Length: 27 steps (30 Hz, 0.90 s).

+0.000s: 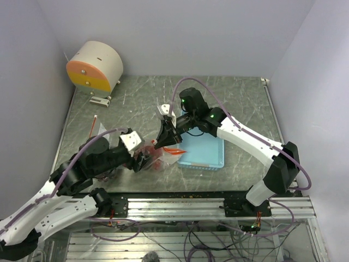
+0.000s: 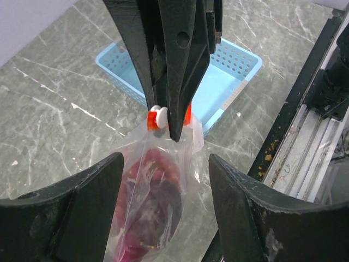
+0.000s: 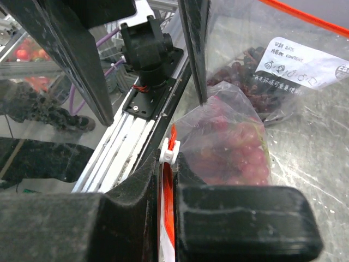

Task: Place the food in the zip-top bag and seal the zipper
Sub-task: Zip the zipper food storage bag at the center of the board.

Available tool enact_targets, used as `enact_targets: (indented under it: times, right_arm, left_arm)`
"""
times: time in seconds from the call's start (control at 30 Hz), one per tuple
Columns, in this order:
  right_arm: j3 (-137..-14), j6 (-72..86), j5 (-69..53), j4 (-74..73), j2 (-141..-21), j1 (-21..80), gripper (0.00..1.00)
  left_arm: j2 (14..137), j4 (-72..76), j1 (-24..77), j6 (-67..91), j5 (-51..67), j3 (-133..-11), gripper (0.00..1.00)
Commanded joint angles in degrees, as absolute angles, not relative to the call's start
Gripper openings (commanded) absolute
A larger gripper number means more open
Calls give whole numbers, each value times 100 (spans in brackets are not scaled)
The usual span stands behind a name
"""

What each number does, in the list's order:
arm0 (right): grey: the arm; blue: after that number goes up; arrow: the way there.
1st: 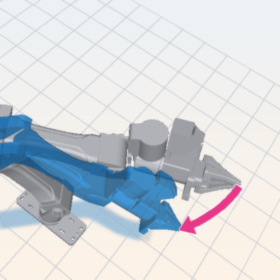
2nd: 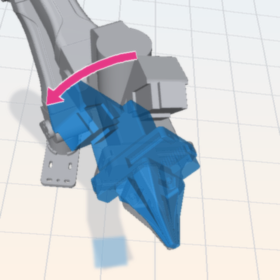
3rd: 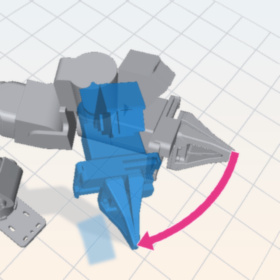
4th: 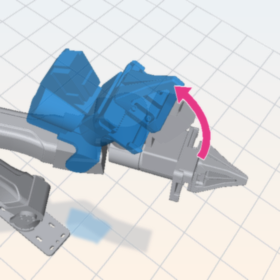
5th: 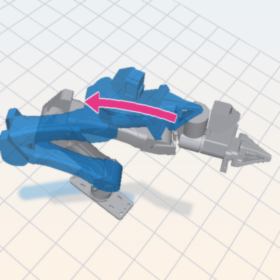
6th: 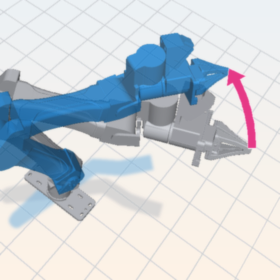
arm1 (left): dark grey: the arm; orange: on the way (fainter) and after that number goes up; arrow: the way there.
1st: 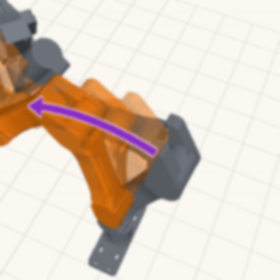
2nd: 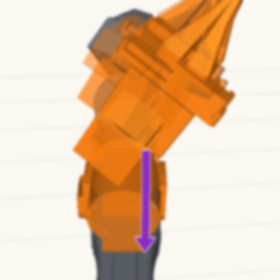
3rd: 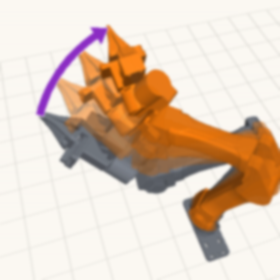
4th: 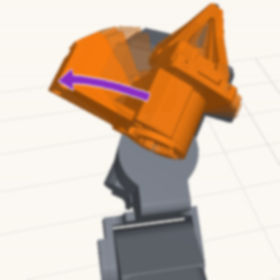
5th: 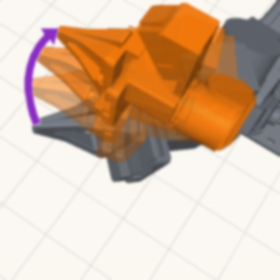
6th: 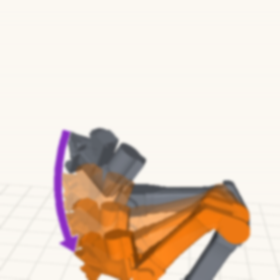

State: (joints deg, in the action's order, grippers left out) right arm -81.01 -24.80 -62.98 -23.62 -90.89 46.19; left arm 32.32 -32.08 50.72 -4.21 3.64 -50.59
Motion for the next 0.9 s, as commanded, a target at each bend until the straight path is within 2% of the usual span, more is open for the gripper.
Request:
enact_targets:
  times: [0.0,0.37,0.6,0.67,0.7,0.77,0.8,0.87]
  right_arm:
    - [-8193,-2764,-6673,-2592,-9010,4622,0]
    - [-8401,-3424,-6776,-3254,-8945,4618,1]
    - [-8468,-3495,-6655,-3339,-8908,4620,1]
    - [-8486,-3483,-6627,-3337,-8895,4621,1]
    - [-8483,-3469,-6627,-3326,-8883,4615,1]
    - [-8463,-3443,-6604,-3281,-8845,4610,1]
    - [-8437,-3415,-6572,-3247,-8816,4612,1]
    - [-8376,-3362,-6517,-3153,-8756,4601,1]
  left_arm:
    - [3620,-2712,5071,-563,706,-5003,74]
    - [4137,-2681,5068,-825,1019,-4975,67]
    - [4383,-2733,5071,-787,1123,-4918,50]
    - [4436,-2756,5067,-766,1055,-4892,43]
    - [4467,-2776,5066,-755,1027,-4896,36]
    - [4520,-2851,5071,-724,963,-4933,21]
    - [4552,-2905,5071,-710,932,-4968,9]
    - [4557,-3003,5067,-666,851,-5017,7]
